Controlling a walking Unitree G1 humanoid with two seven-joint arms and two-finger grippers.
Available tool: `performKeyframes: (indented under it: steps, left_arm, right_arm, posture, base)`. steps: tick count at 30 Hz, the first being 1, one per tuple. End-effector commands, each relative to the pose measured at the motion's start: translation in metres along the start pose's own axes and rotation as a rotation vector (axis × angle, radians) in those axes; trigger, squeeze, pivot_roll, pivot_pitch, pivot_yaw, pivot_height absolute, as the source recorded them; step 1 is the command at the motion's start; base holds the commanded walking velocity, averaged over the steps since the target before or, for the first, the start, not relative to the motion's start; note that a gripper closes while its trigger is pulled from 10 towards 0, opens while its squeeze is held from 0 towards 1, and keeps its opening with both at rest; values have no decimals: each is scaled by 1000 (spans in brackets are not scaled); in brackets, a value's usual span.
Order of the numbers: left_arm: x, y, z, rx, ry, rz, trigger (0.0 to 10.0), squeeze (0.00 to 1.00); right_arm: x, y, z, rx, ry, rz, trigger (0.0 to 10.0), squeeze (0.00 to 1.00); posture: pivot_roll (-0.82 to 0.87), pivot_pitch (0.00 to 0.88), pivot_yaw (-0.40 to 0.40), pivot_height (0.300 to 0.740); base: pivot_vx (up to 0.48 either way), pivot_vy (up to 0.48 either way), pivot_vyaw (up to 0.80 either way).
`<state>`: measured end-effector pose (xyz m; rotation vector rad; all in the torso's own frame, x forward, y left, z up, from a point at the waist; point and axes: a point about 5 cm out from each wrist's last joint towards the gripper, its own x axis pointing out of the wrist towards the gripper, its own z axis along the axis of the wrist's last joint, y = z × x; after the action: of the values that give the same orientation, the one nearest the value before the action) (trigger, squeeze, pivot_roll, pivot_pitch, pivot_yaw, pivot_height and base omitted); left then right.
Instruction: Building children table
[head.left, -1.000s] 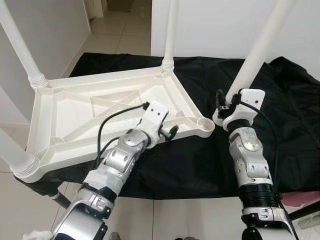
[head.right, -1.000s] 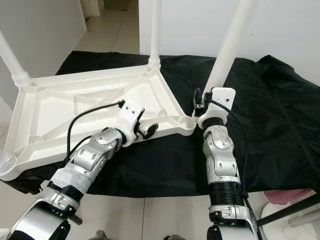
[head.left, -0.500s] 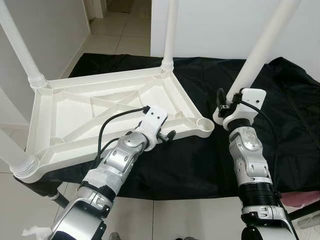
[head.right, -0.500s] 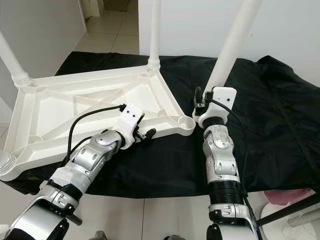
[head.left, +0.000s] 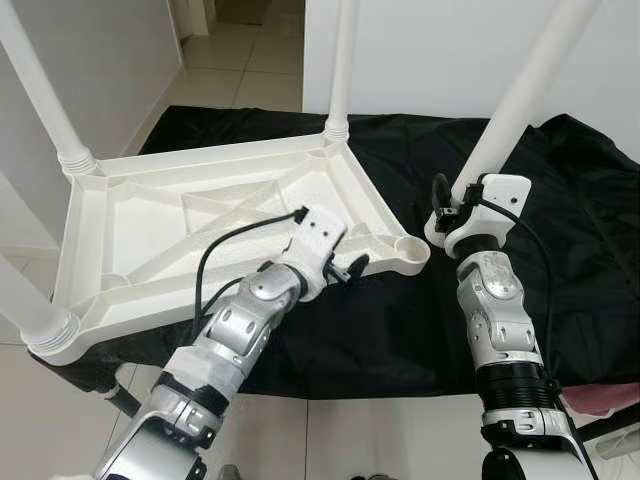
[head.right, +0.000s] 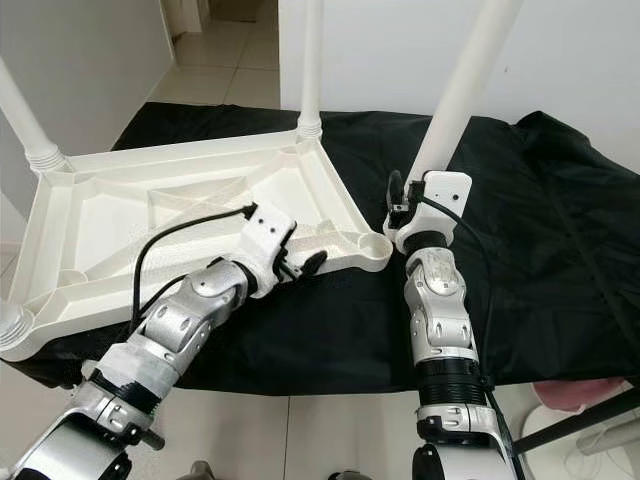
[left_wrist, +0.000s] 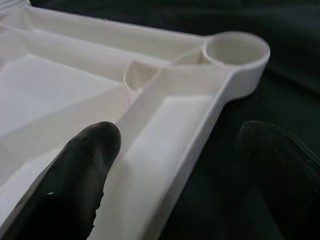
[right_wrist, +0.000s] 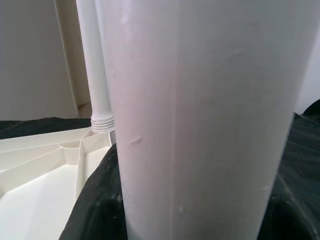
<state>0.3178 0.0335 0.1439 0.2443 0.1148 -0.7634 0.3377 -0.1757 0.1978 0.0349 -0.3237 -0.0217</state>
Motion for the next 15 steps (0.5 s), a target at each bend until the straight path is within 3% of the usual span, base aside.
performKeyframes:
  steps: [1,2,4,6,15]
  left_arm:
    - [-3,-17,-3,31,19,-311,10000,0]
    - [-2,-15,-11,62,72,-290,10000,0]
    - [-2,-15,-11,62,72,-290,10000,0]
    - [1,-7,-24,93,161,-220,10000,0]
    - [7,15,-33,137,245,-58,10000,0]
  right_arm:
    - [2,1,4,-2,-27,7,10000,0]
    - [3,0,4,-5,-27,6,10000,0]
    - [3,0,4,-5,-27,6,10000,0]
    - [3,0,4,-7,-29,3,10000,0]
    - [4,1,5,-6,-33,8,10000,0]
  posture:
    - [-16,0,-28,740]
    - [-16,0,-26,740]
    - [-16,0,-26,740]
    - [-19,0,-22,740]
    - [-23,0,-19,740]
  base:
    - [0,0,0]
    - [0,0,0]
    - [0,0,0]
    - [0,0,0]
    - [0,0,0]
